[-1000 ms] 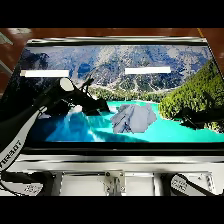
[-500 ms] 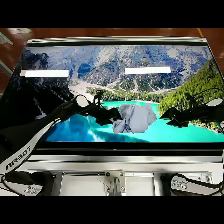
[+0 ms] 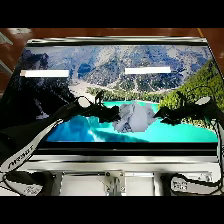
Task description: Fold the shirts.
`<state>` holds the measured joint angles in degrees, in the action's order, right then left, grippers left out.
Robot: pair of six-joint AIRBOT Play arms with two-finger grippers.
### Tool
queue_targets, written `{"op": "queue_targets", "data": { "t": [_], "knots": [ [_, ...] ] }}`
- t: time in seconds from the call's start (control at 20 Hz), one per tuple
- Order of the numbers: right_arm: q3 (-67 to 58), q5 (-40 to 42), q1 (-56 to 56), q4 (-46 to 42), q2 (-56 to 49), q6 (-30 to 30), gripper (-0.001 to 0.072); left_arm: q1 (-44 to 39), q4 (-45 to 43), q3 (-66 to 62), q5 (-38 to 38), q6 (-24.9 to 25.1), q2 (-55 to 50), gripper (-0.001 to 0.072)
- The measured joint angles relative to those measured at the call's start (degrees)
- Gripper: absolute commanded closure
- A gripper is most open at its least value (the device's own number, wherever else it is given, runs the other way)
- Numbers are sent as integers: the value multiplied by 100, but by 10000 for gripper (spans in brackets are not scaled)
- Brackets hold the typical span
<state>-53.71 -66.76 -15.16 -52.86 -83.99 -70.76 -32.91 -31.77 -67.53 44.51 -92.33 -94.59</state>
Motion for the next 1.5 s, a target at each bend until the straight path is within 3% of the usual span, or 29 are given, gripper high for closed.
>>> {"op": "queue_targets", "data": {
  "t": [0.1,0.15,0.2,0.25,0.45,0.6,0.8,1.05,1.25,1.5],
  "knots": [
    [0,302,223,15,-168,-111,74,55,-50,2,101,70,111,669],
    [0,415,332,22,-269,-166,130,76,-70,0,142,118,173,669],
    [0,509,424,28,-350,-186,462,85,-98,0,173,168,229,669],
    [0,595,501,39,-420,-214,645,96,-105,0,179,223,295,669],
    [-201,664,557,24,-413,-214,661,216,-199,-33,175,470,599,670],
    [-721,295,516,50,37,116,660,474,-590,-343,267,579,997,670],
    [-1808,4,503,448,1126,621,661,944,-1176,-1519,369,640,1727,670],
    [-3141,501,501,605,2509,750,661,1405,-1978,-3270,608,660,2623,670],
    [-3681,595,501,525,3132,461,661,1569,-2516,-3840,1432,662,3064,670],
    [-3851,74,501,144,3539,219,661,1617,-3624,-3976,3348,527,3224,670]
  ]
}}
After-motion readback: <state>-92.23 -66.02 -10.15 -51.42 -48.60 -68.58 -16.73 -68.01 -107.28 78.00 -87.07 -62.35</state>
